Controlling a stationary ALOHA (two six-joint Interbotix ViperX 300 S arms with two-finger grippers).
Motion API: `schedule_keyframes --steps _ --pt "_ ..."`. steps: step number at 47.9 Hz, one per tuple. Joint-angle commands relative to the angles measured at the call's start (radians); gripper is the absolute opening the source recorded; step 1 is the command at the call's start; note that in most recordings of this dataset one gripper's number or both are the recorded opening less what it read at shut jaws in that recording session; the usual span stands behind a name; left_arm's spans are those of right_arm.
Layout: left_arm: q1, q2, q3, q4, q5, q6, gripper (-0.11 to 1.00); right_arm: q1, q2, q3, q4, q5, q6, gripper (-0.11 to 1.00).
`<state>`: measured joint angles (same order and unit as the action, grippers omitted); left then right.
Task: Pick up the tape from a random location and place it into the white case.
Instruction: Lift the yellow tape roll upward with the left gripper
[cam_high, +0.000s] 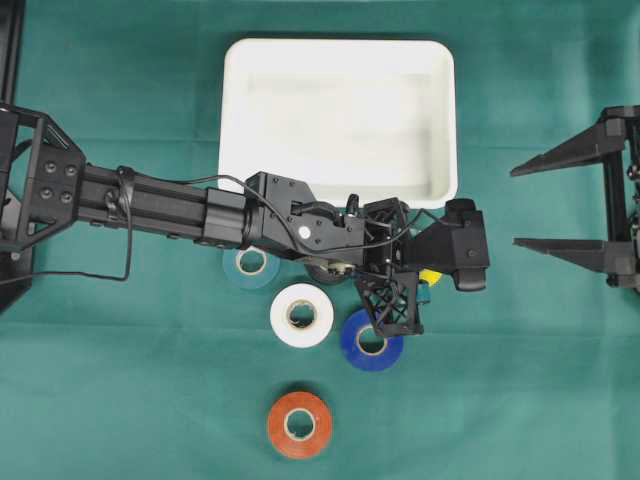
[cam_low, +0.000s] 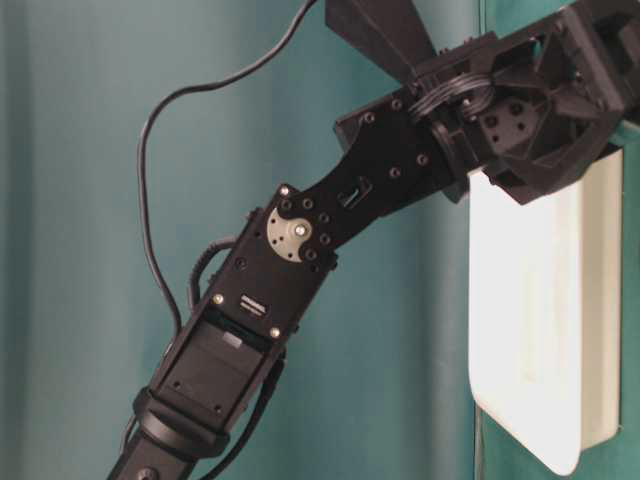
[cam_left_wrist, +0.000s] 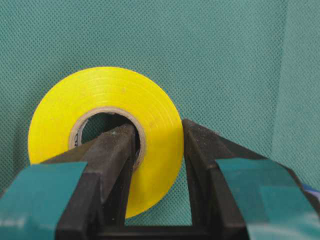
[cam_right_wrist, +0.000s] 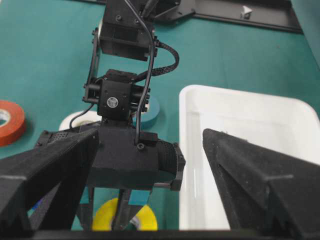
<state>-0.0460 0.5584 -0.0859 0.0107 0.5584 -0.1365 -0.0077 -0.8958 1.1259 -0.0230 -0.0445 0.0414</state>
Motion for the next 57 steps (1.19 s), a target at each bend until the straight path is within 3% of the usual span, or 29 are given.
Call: schedule_keyframes --steps 1,18,29,43,57 --pt "-0.009 -0.055 -0.014 0.002 0.005 -0.002 0.23 -0.002 0.003 -0.015 -0.002 -0.006 0.000 0.92" --pt "-0.008 -0.144 -0.015 0.005 0.034 0.000 0.23 -0.002 0.003 -0.017 -0.002 -0.005 0.000 0.92" --pt "-0.008 -0.224 -0.017 0.005 0.055 0.049 0.23 -0.002 0.003 -0.017 -0.002 -0.005 -0.002 0.92" --pt "0.000 -0.307 -0.028 0.006 0.101 0.058 0.23 -0.002 0.003 -0.020 -0.002 -0.006 0.000 0.92" --pt "0.000 -0.336 -0.114 0.008 0.216 0.087 0.23 -0.002 0.002 -0.020 -0.002 -0.005 0.000 0.92"
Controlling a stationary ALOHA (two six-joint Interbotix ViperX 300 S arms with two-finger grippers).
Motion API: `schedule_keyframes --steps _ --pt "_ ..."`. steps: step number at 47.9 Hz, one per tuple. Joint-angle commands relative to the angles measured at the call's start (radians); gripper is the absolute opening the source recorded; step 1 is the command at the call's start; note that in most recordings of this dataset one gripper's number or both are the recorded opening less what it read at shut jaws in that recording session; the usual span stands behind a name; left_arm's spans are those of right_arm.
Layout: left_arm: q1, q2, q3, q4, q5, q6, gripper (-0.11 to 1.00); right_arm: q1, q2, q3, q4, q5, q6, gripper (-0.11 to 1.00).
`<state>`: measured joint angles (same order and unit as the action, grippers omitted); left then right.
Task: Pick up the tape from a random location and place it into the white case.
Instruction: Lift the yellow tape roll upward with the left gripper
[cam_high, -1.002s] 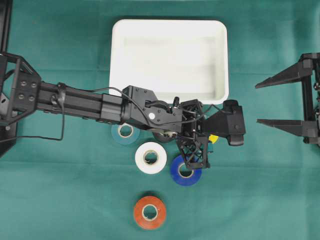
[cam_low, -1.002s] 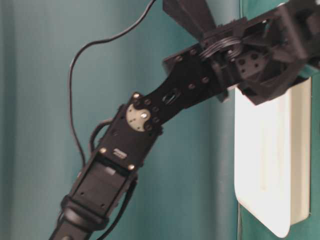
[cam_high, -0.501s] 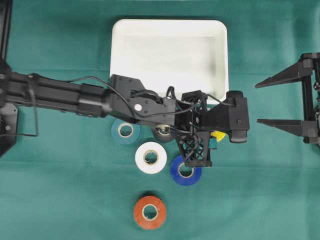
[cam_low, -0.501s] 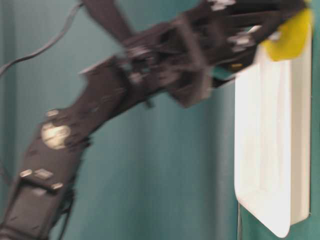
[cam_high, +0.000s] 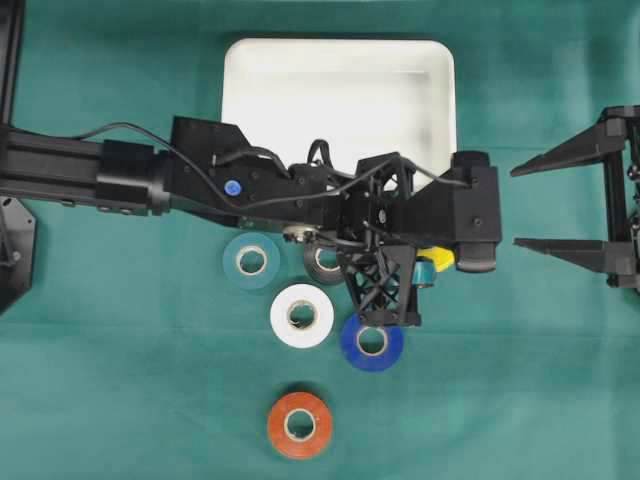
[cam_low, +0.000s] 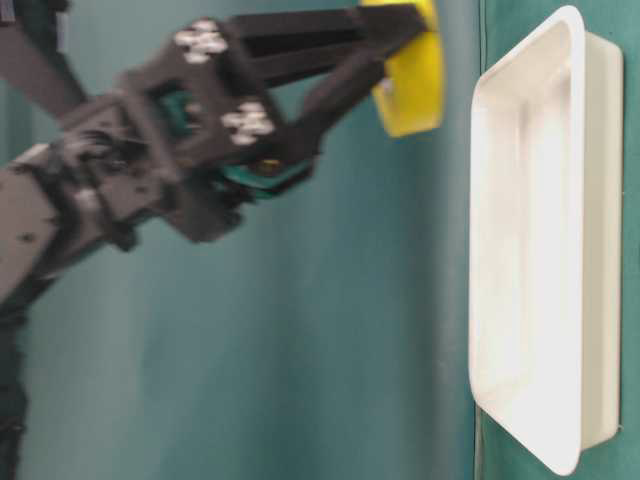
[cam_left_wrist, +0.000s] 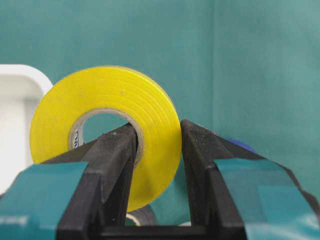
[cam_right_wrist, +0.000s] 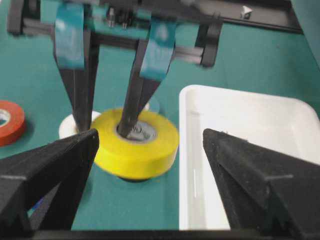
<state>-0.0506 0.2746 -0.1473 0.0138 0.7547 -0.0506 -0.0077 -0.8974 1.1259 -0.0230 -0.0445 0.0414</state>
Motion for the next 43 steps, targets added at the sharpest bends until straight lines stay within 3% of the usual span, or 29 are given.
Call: schedule_keyframes --steps 1,23,43 --pt "0.005 -0.052 -0.063 0.006 0.031 0.005 0.23 -0.002 0.003 -0.020 -0.002 -0.005 0.000 0.92" --pt "0.005 -0.064 -0.190 0.012 0.158 0.048 0.23 -0.002 0.003 -0.018 -0.002 -0.006 0.000 0.92" --pt "0.005 -0.072 -0.201 0.014 0.166 0.049 0.23 -0.002 0.005 -0.018 -0.002 -0.005 0.000 0.92"
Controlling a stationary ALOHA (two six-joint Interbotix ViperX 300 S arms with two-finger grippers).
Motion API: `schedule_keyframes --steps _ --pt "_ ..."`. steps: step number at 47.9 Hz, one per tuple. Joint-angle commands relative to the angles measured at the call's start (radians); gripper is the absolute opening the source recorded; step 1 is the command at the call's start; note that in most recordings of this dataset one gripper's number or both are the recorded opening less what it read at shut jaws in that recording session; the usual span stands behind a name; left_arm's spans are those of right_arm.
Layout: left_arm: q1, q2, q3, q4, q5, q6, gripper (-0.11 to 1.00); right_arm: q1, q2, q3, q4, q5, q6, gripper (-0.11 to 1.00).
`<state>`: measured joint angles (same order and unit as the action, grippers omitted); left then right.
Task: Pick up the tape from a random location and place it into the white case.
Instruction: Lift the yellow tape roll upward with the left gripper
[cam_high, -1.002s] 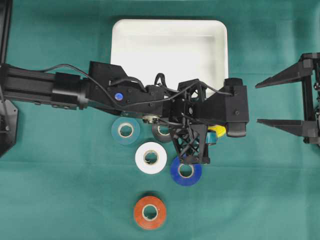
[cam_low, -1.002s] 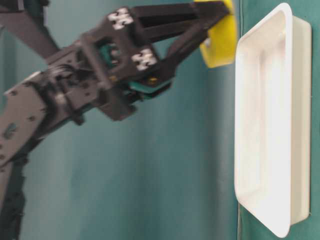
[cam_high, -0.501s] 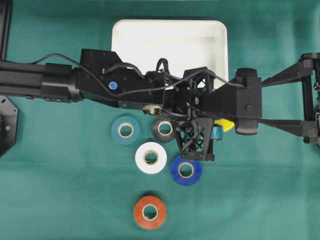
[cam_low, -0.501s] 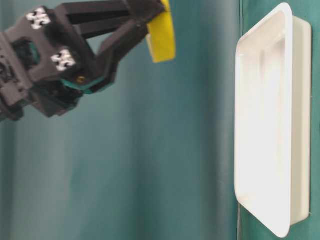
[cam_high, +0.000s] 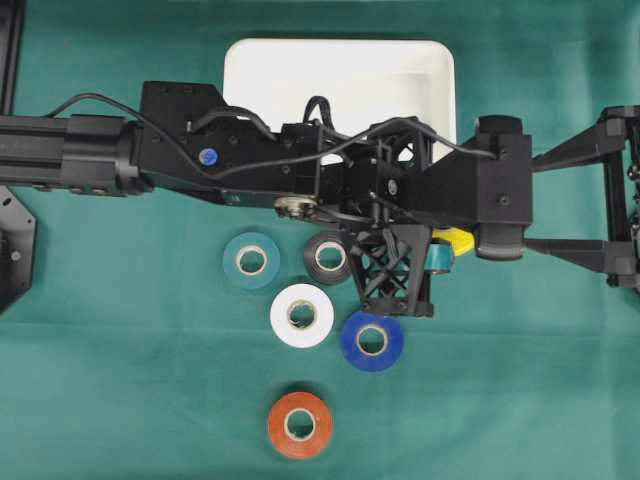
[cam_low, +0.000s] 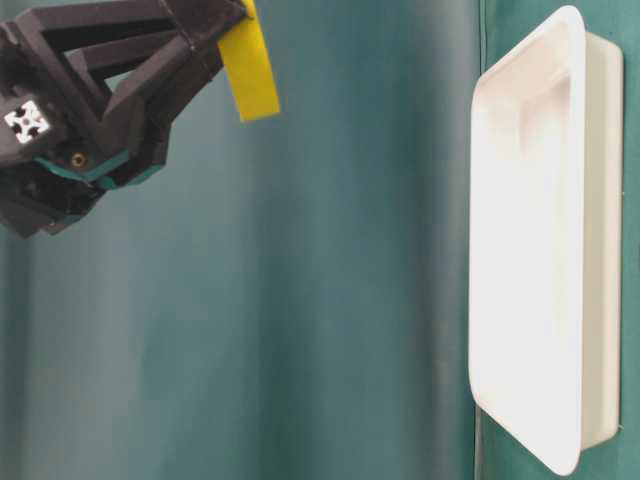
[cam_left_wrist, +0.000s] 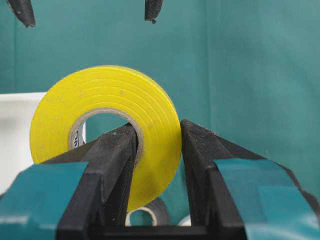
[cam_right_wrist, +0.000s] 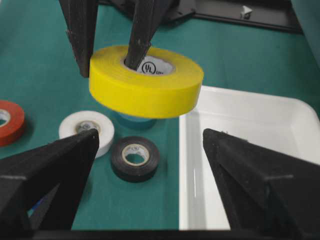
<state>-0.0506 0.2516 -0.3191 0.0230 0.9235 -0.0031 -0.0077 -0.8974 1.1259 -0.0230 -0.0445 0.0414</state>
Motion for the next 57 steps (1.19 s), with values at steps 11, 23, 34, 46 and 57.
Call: schedule_keyframes --steps 11,23,34,46,57 --pt "0.005 -0.049 -0.029 0.003 -0.003 0.002 0.23 -0.002 0.005 -0.018 -0.002 -0.005 0.000 0.92" --pt "0.005 -0.049 -0.029 0.003 -0.003 0.002 0.23 -0.002 0.006 -0.018 -0.002 -0.005 0.000 0.92" --pt "0.005 -0.049 -0.031 0.003 -0.005 0.002 0.23 -0.002 0.005 -0.018 -0.005 -0.005 -0.002 0.92" --pt "0.005 -0.057 -0.023 0.003 -0.003 0.000 0.23 -0.002 0.005 -0.017 -0.008 -0.005 -0.002 0.92" --pt "0.003 -0.117 0.067 0.000 -0.008 -0.009 0.23 -0.002 0.005 -0.017 -0.009 -0.005 -0.002 0.92"
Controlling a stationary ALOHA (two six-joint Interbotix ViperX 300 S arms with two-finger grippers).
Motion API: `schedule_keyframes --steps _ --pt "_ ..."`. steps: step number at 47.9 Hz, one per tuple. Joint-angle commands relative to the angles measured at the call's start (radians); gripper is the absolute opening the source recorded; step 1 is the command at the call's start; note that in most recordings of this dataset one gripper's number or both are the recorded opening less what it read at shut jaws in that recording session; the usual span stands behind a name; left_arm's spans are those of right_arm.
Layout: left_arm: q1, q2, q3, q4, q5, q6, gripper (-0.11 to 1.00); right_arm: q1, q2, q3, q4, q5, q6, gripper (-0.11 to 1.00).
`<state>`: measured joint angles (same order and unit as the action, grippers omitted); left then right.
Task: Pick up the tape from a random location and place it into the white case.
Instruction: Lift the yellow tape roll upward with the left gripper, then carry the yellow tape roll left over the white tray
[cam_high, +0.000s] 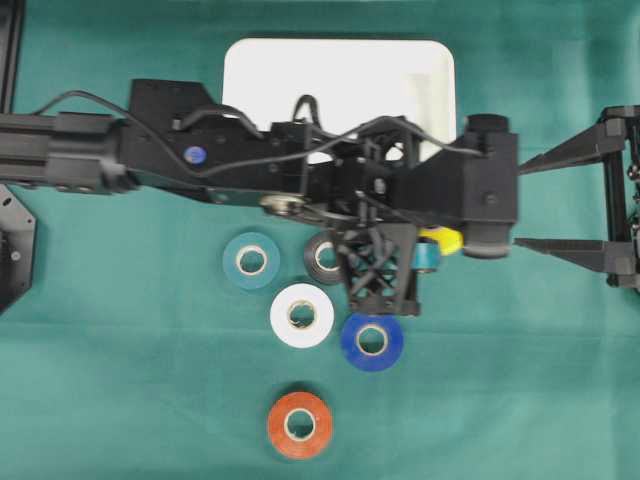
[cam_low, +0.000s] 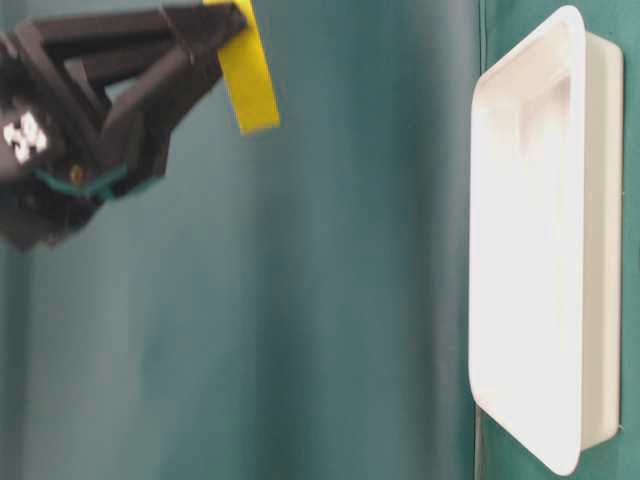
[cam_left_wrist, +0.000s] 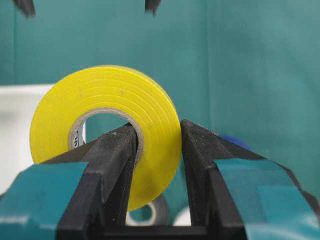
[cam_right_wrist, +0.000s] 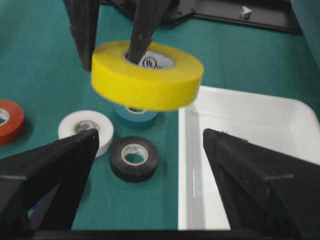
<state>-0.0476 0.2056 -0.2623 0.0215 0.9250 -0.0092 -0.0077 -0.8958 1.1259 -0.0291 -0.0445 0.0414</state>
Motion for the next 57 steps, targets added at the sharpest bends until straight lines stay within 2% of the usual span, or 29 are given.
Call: schedule_keyframes --steps 1,20,29,42,57 --pt "0.000 -0.078 0.025 0.002 -0.011 -0.003 0.23 -0.002 0.003 -0.017 -0.003 -0.005 -0.002 0.92" --pt "-0.012 -0.239 0.244 -0.003 -0.028 -0.006 0.23 -0.002 0.003 -0.020 -0.003 -0.006 -0.002 0.92" --pt "-0.014 -0.288 0.318 -0.005 -0.041 -0.008 0.23 -0.002 0.003 -0.020 -0.003 -0.005 -0.002 0.92" --pt "-0.003 -0.293 0.327 -0.003 -0.052 -0.006 0.23 -0.002 0.003 -0.020 -0.003 -0.005 -0.002 0.92" --pt "0.086 -0.290 0.322 -0.003 -0.064 -0.006 0.23 -0.002 0.003 -0.021 -0.003 -0.005 -0.002 0.92"
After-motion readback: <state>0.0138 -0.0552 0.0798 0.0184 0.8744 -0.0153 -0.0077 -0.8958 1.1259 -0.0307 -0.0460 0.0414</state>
